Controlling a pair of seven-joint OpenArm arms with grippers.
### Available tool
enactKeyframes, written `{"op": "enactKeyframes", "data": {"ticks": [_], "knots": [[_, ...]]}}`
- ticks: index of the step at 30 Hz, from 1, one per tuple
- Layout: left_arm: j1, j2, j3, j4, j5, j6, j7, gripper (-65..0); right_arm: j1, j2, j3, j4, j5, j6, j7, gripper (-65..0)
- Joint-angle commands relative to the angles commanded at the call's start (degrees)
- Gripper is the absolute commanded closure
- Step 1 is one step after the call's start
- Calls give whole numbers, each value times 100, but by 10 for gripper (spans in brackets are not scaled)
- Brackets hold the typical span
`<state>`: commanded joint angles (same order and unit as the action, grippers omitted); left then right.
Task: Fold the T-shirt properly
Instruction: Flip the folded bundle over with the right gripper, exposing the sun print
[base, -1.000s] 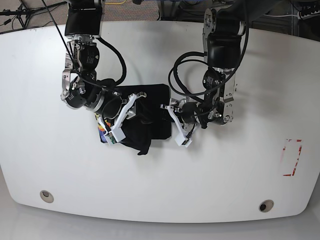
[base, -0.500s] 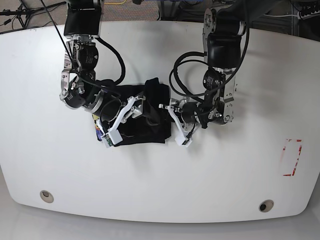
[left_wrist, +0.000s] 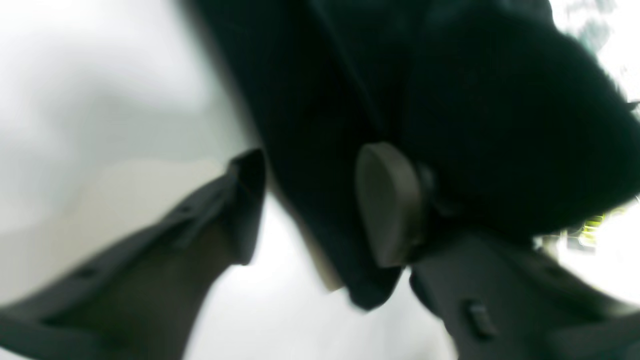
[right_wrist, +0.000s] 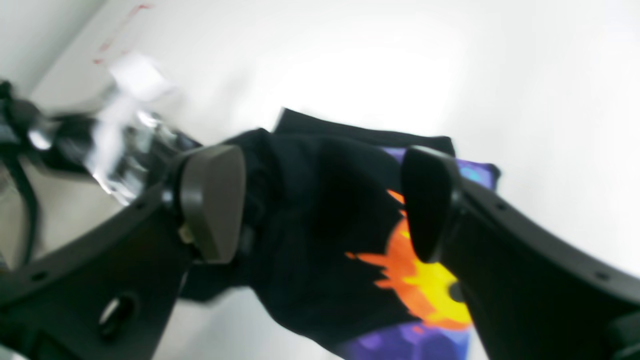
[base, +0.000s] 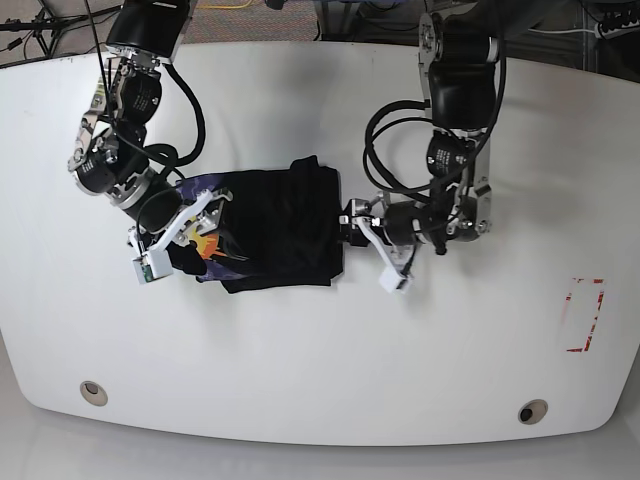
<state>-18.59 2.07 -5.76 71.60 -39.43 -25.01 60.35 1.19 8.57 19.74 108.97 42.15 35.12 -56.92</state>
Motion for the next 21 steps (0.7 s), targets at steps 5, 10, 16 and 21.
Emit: {"op": "enactKeyframes", "data": {"ticks": [5,10,16,21], "knots": [[132,-862,-273,466,-800,0,141,-360,-88,0,-220,-9,-18,0,-9,-458],[343,-1732,-967,563,-1459,0,273,-360,26,0,-1213,-158,-448,-18,9,-457],[721,-2479,-1767,563,-1556,0,264,-360,149,-290,-1943,-211,-1635,-18,9,-407],[1099,-2725,-2154,580,-1565,0,264,-360,299,-651,-1960,-211,-2567,9,9,-380]]}}
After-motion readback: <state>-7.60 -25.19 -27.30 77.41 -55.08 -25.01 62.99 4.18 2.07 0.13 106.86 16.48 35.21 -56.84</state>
